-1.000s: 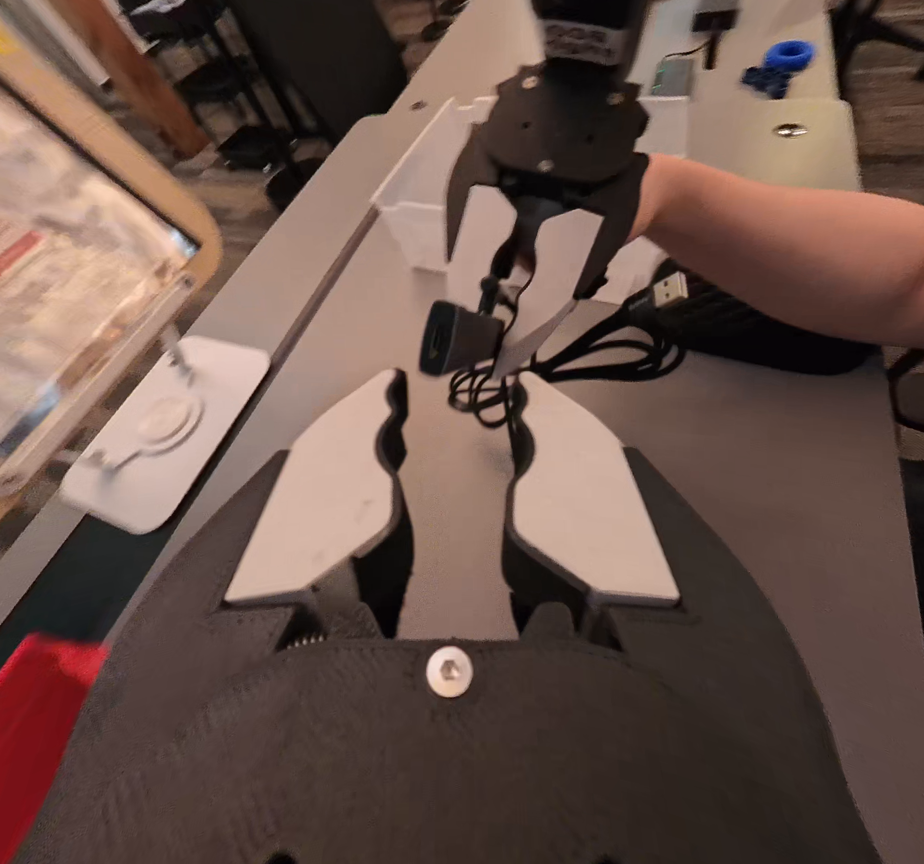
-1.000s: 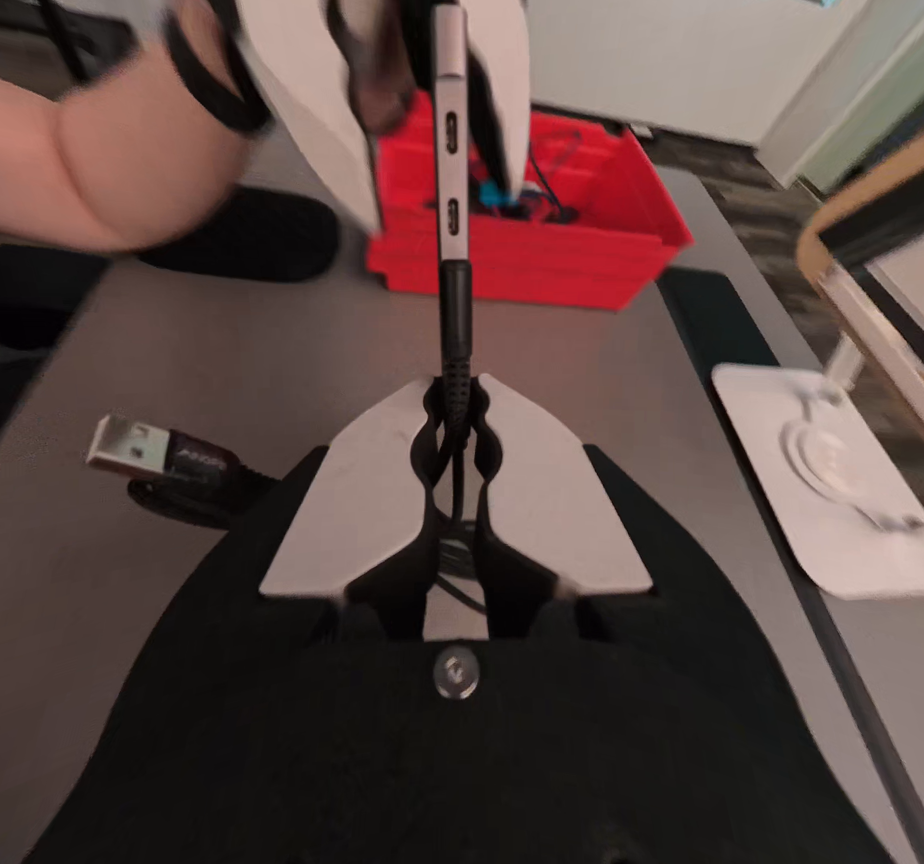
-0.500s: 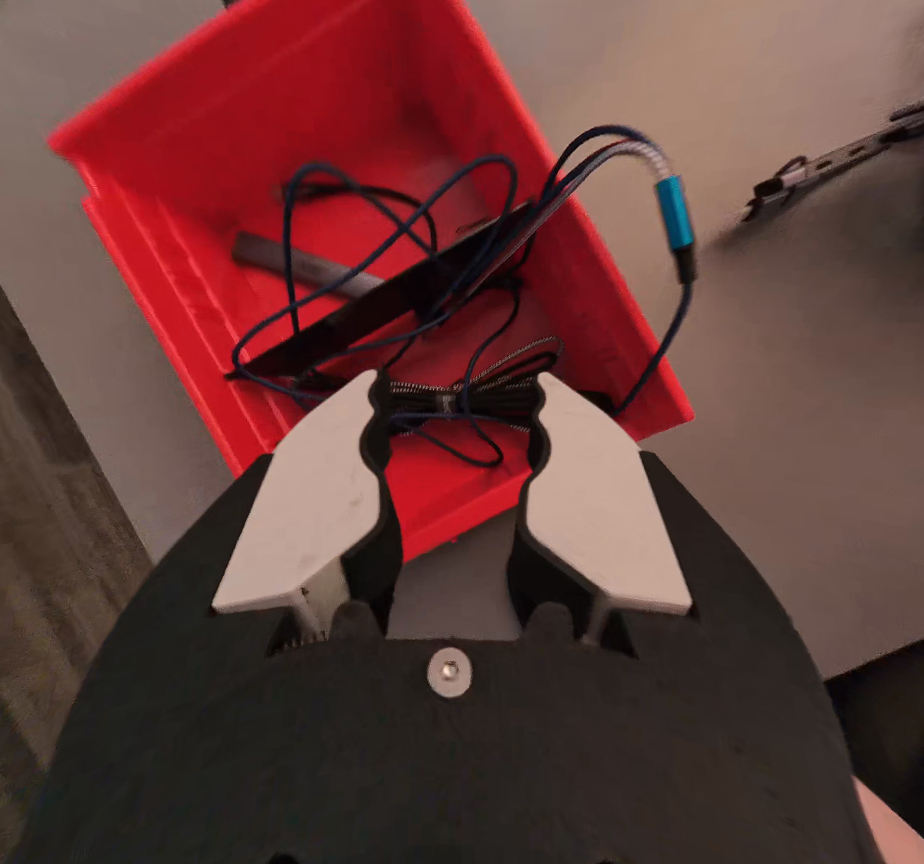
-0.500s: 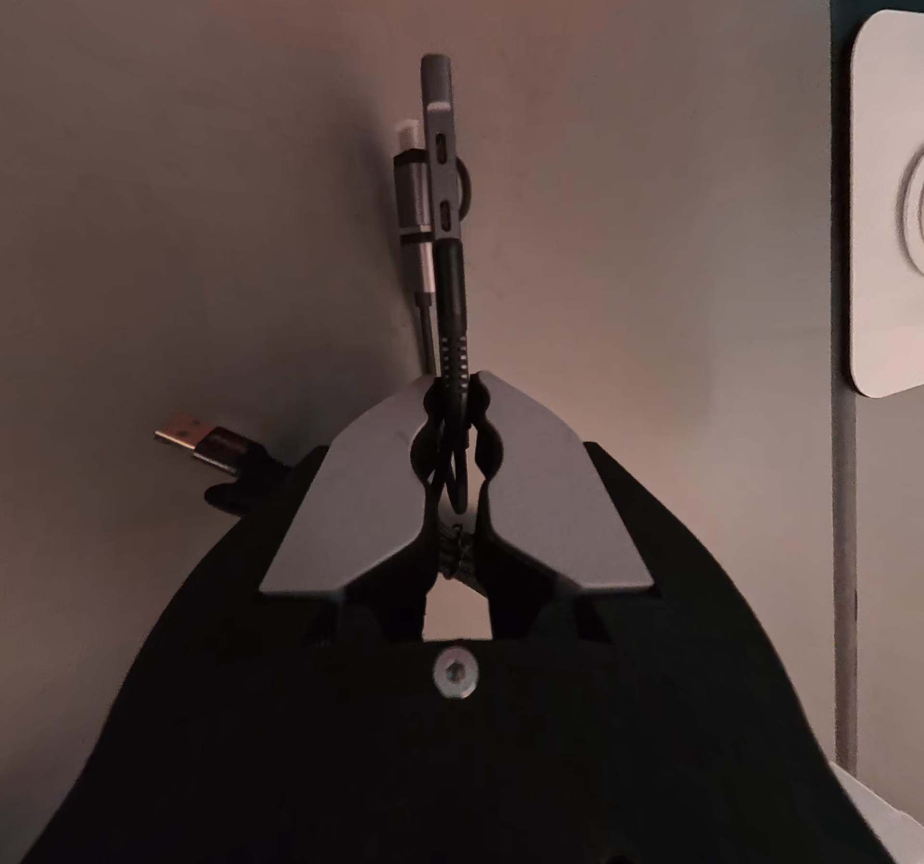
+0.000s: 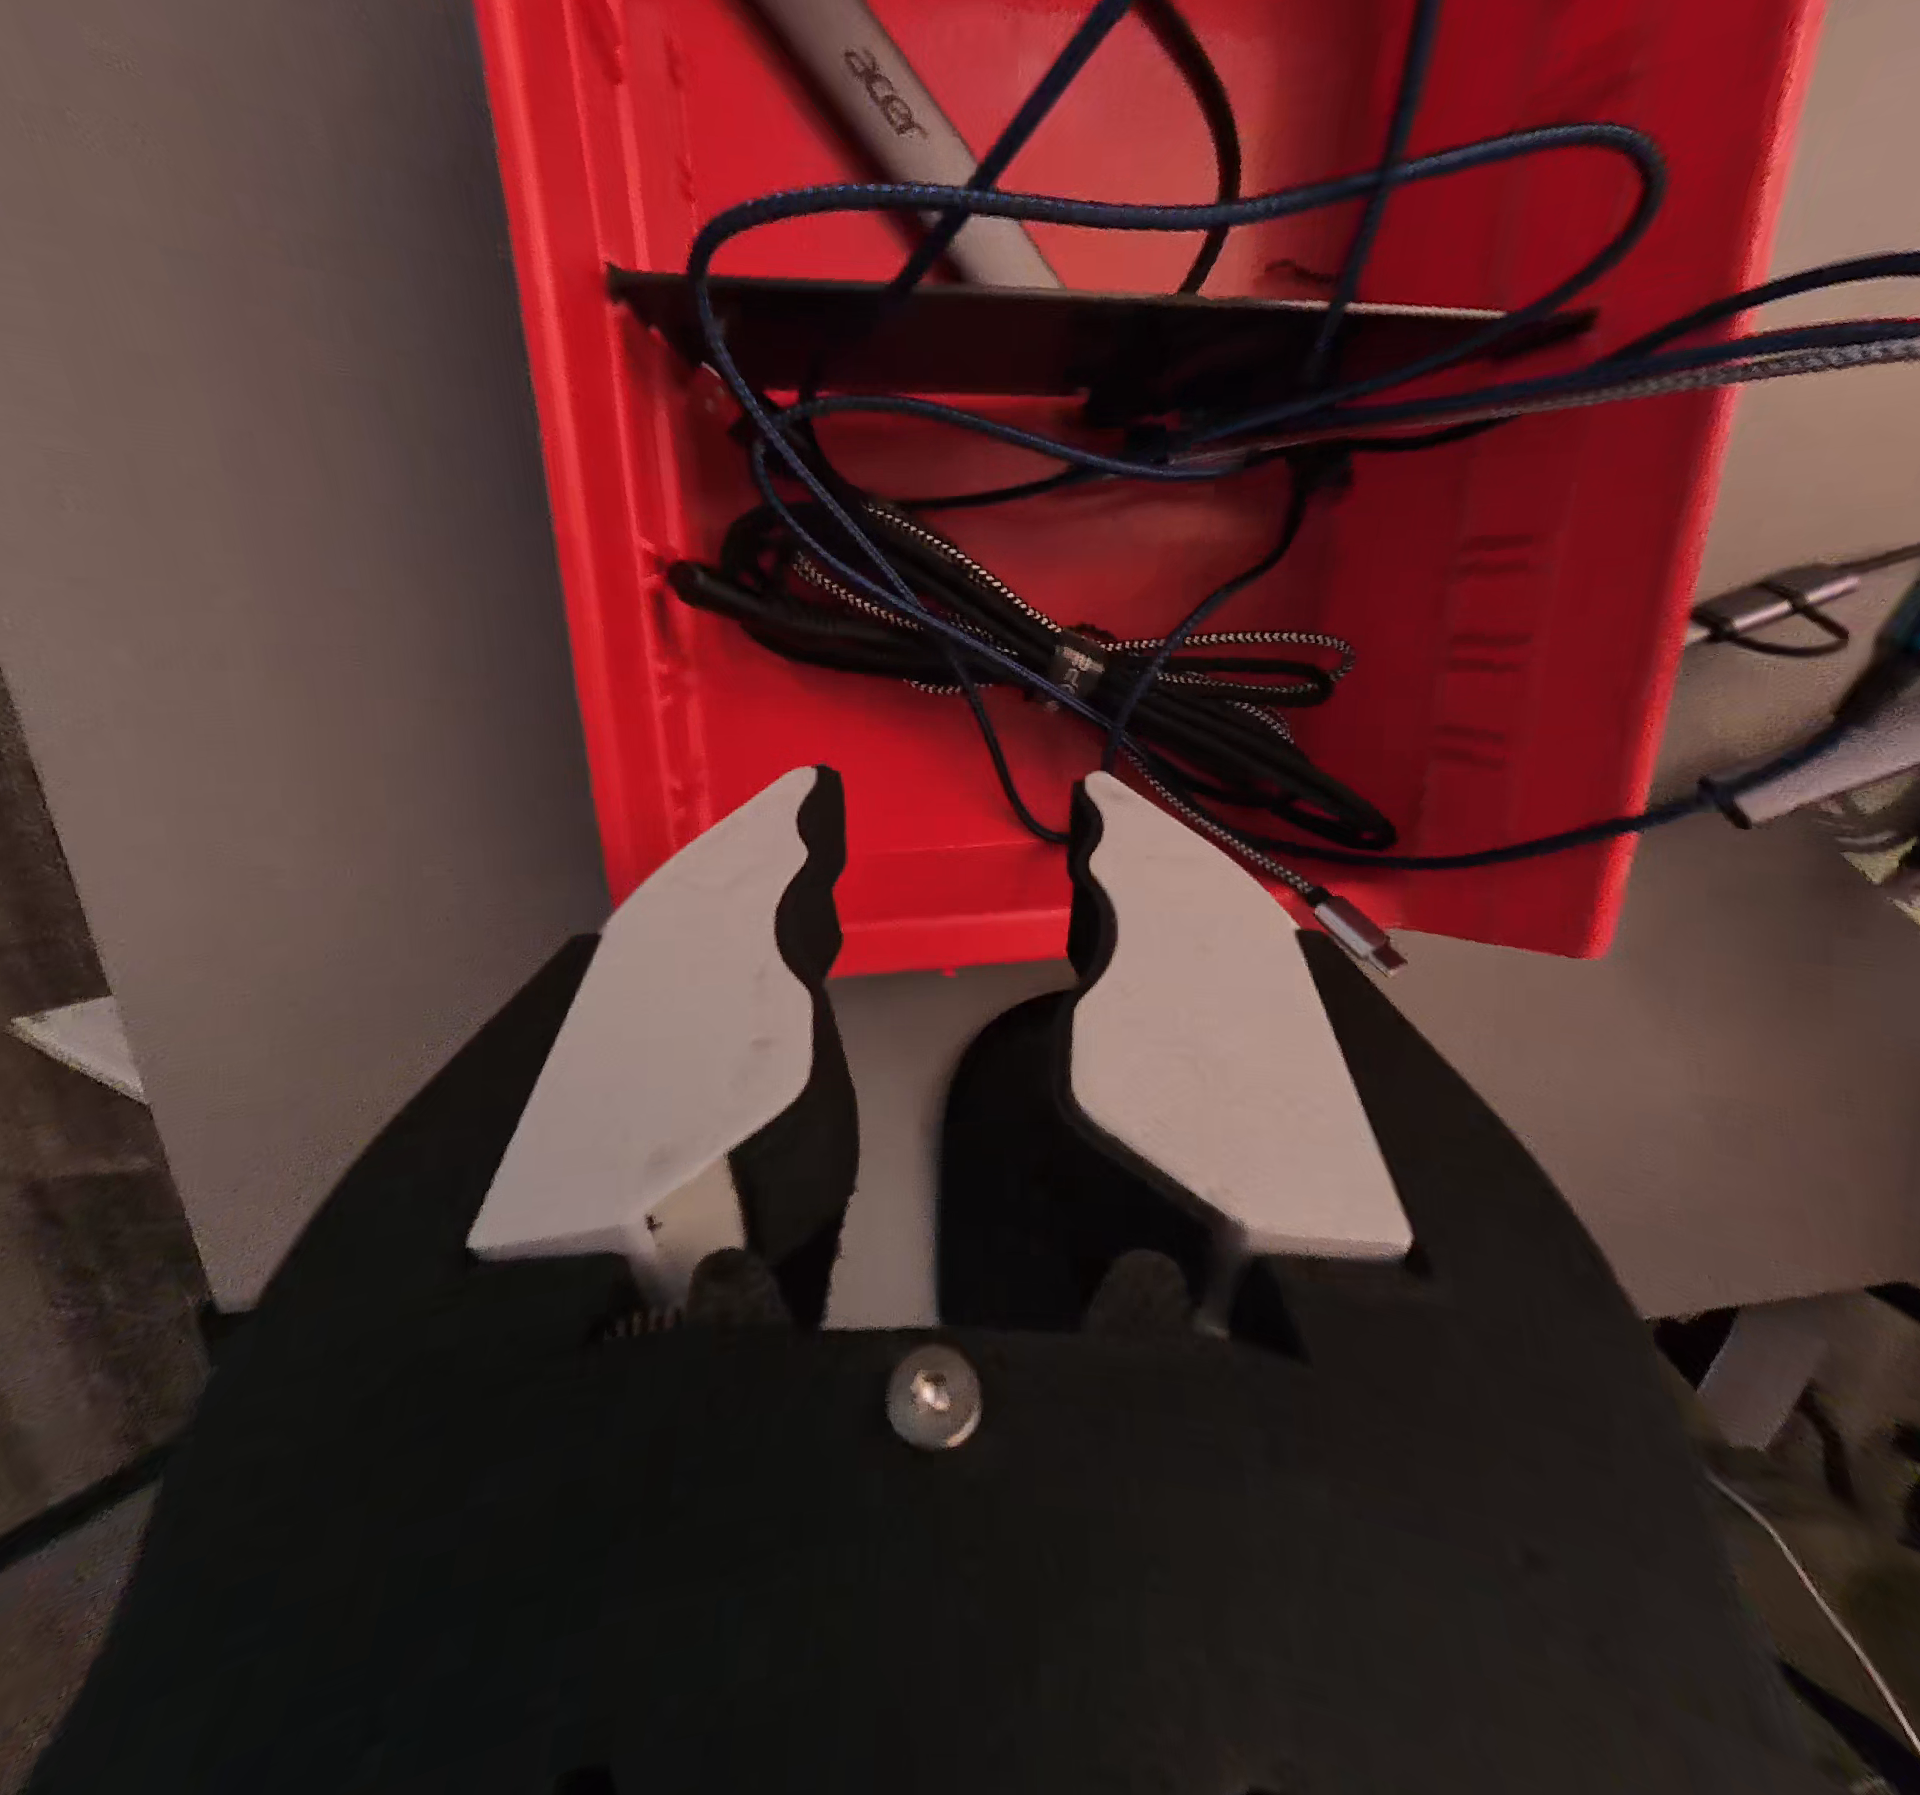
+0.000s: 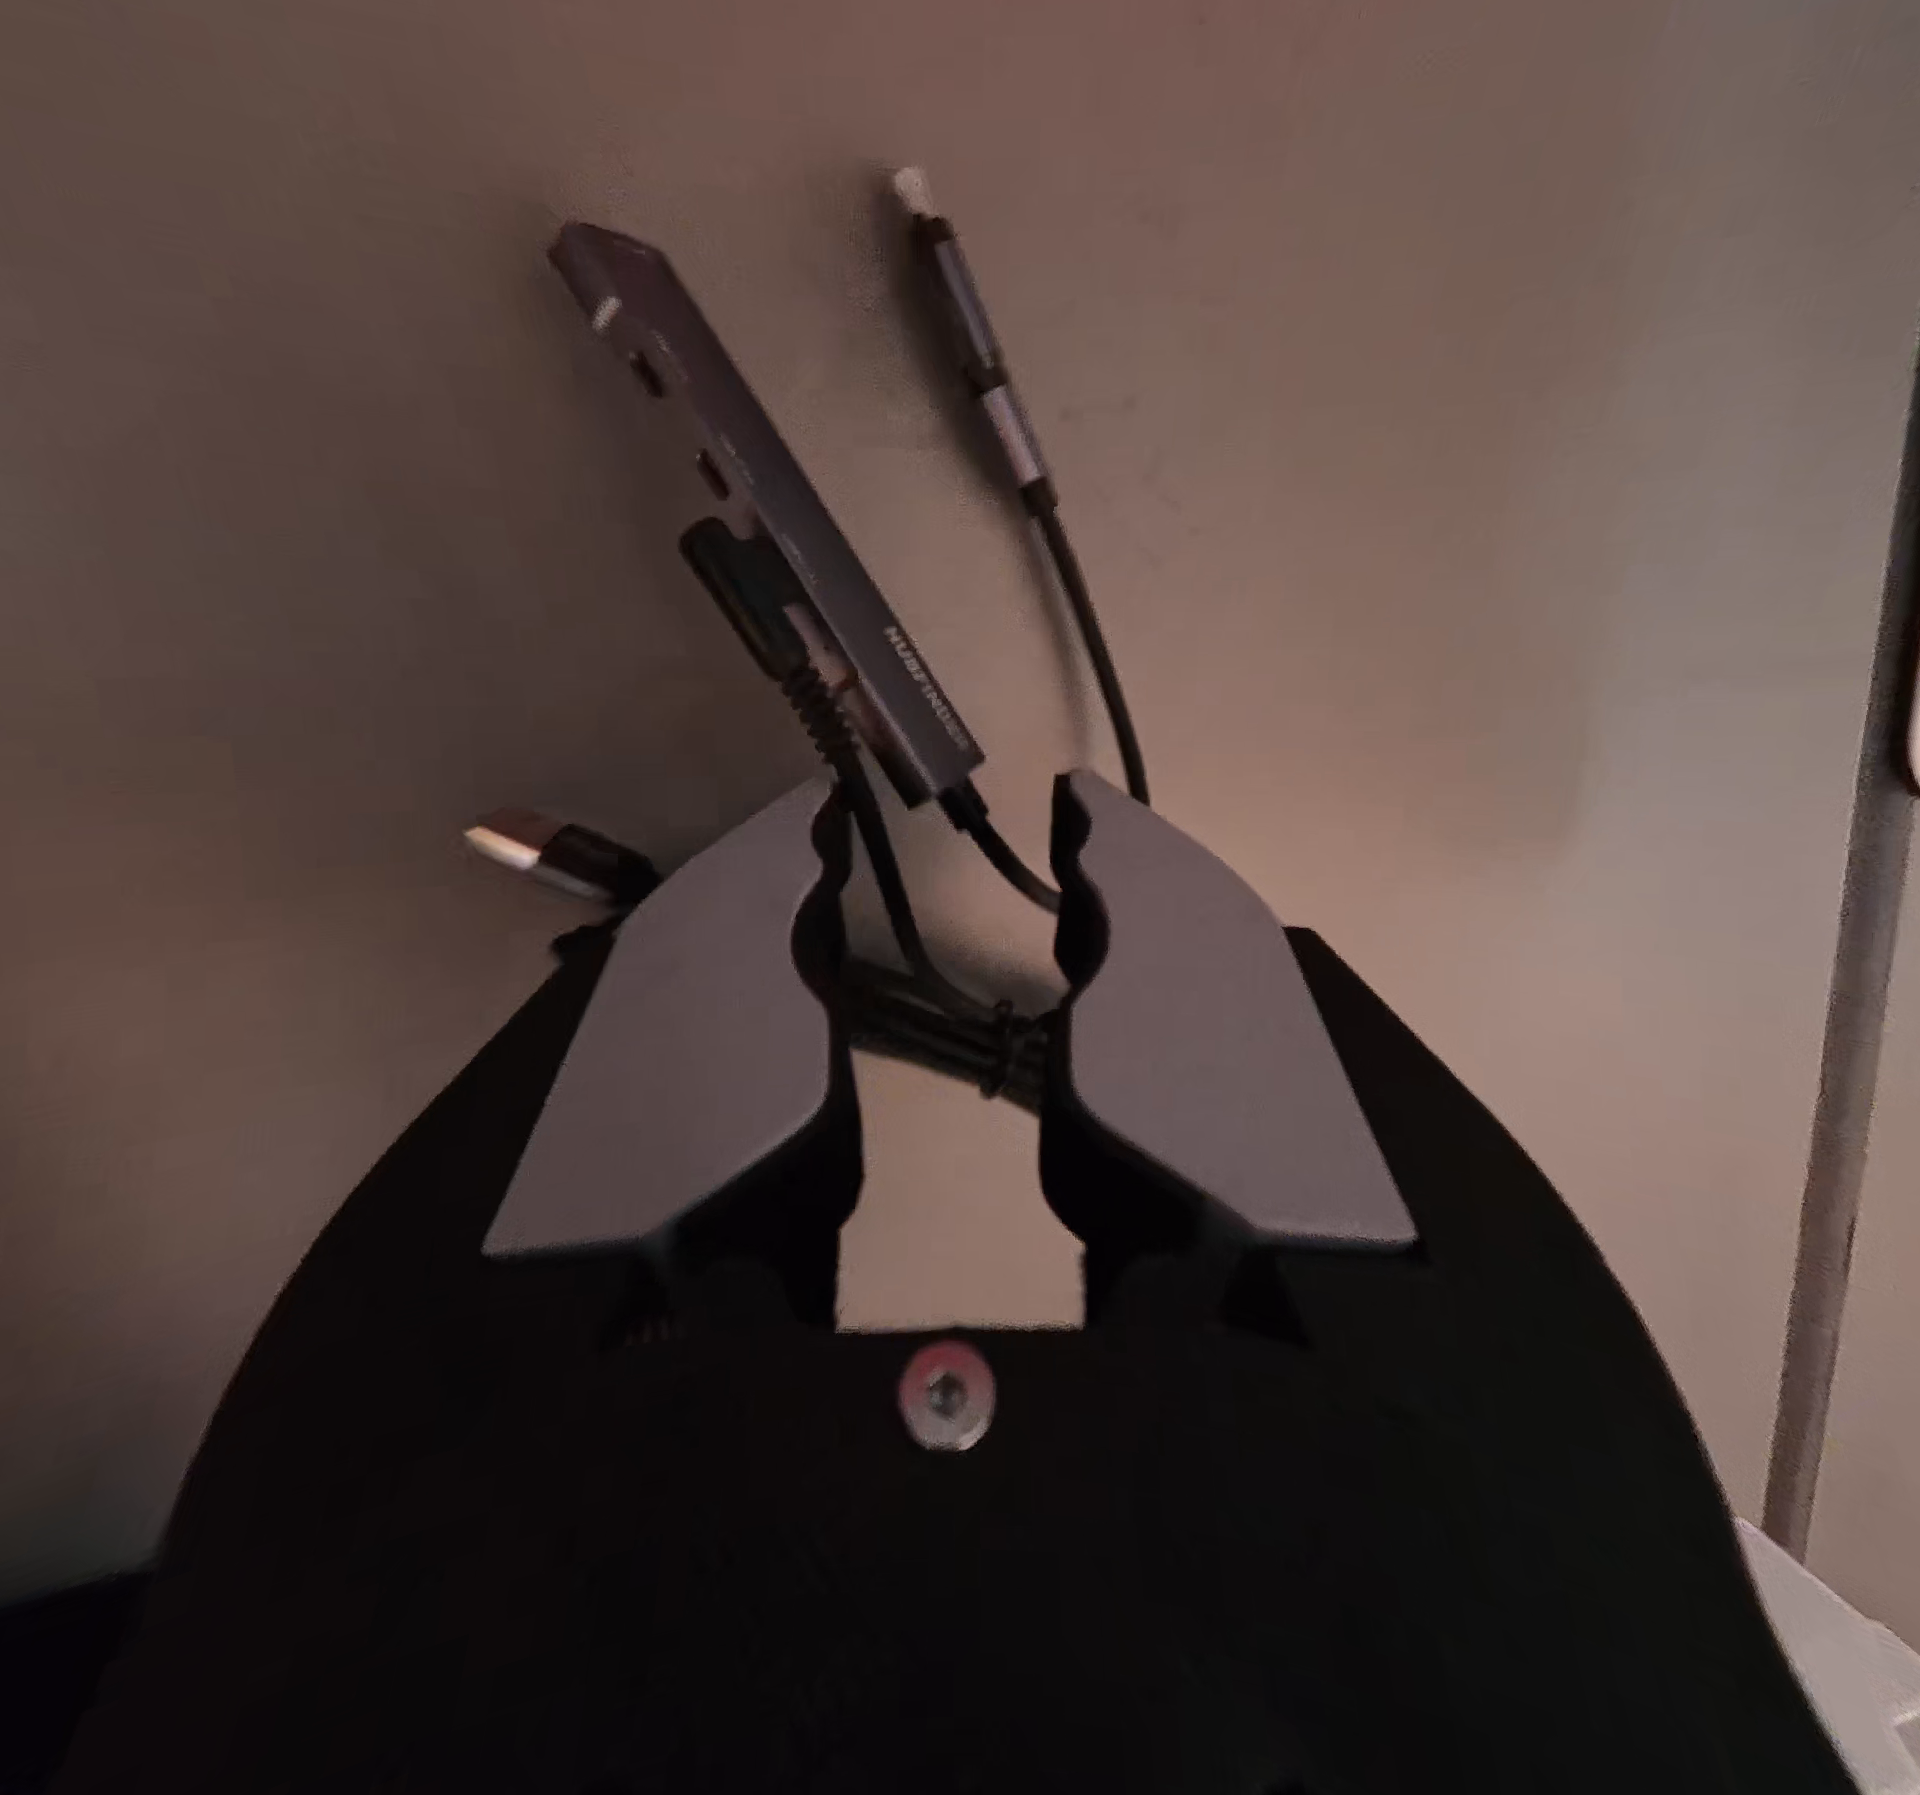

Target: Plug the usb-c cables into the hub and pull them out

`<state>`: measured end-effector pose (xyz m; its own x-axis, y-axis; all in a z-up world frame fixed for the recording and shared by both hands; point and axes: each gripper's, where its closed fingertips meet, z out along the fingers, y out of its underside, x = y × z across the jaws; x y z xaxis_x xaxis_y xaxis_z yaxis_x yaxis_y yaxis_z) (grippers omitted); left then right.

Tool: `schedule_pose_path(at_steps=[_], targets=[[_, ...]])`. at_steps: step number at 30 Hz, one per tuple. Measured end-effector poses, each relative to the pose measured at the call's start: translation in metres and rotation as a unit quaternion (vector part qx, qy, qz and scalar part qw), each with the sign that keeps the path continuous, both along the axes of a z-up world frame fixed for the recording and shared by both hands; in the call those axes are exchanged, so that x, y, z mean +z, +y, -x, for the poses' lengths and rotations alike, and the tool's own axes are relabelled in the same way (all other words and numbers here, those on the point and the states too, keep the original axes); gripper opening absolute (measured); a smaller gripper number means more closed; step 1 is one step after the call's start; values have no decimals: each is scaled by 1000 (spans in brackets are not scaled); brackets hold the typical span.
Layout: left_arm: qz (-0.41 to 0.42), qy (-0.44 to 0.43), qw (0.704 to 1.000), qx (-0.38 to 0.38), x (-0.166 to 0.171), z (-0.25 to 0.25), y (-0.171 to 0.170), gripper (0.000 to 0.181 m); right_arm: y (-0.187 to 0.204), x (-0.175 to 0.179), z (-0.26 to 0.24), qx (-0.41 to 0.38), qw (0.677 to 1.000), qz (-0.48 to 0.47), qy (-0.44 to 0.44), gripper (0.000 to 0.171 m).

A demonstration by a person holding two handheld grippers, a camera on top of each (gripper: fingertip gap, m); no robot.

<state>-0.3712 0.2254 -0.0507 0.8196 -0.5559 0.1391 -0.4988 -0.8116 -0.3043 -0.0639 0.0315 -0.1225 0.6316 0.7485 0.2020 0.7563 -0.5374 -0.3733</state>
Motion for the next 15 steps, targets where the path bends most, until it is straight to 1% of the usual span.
schedule_pose_path(at_steps=[5,9,12,14,15], targets=[[24,12,1000,14,-13,-2,5,40,-26,34,9,21,998,13,59,41],[49,23,998,37,-24,-3,7,33,-29,59,10,30,995,-22,94,42],[77,-2,995,67,-32,-11,10,19,-29,63,9,29,994,-28,99,42],[84,7,992,97,-39,-8,15,14,-30,60,9,32,995,-23,91,41],[87,17,990,107,-43,-4,16,15,-30,58,10,35,996,-21,86,41]])
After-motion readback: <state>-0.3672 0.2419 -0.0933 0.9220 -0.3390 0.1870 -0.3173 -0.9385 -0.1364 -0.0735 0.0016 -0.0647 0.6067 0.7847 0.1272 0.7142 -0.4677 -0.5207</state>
